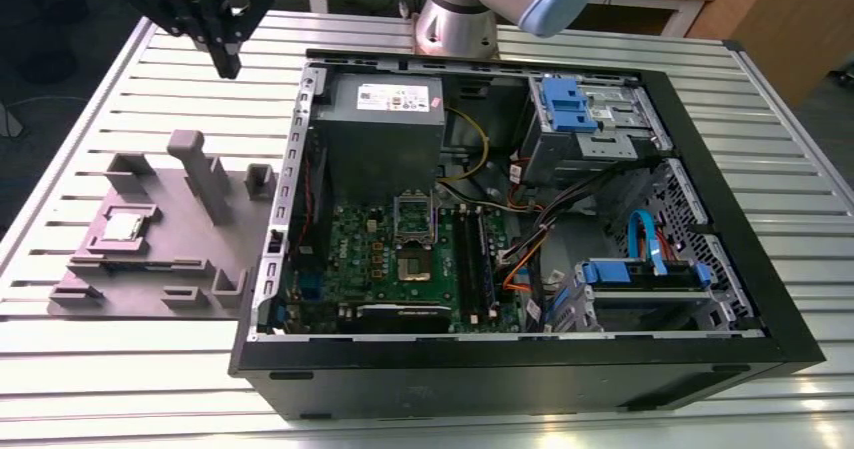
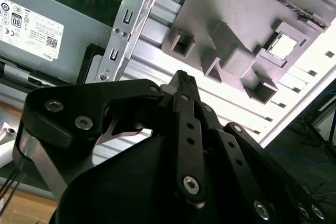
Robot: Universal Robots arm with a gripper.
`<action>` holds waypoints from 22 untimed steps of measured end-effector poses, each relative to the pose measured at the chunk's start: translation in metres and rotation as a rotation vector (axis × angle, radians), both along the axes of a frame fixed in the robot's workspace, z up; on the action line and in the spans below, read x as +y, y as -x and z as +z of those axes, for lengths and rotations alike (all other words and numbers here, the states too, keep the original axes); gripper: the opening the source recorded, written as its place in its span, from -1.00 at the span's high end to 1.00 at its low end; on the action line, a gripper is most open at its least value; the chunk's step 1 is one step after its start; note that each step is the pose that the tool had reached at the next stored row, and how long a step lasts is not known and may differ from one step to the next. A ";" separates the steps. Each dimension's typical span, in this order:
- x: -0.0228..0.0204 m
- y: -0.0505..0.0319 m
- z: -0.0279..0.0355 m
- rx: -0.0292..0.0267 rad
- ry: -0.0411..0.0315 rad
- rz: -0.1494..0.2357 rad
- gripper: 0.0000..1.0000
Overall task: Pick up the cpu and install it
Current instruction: 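Reach for the cpu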
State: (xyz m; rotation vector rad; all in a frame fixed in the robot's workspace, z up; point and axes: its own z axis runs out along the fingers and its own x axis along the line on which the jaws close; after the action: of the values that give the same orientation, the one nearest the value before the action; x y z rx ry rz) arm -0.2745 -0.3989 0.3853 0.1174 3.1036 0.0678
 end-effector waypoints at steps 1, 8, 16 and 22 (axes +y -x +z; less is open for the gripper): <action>0.0000 0.0017 -0.0006 0.0000 0.0000 0.000 0.80; 0.0000 0.0146 -0.0046 -0.0001 -0.0002 0.000 0.80; -0.0001 0.0253 -0.0077 -0.0001 -0.0001 0.000 0.80; -0.0001 0.0296 -0.0082 -0.0001 -0.0001 0.000 0.80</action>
State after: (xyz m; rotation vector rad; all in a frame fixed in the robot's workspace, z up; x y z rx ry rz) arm -0.3040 -0.3990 0.3771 0.1171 3.1036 0.0680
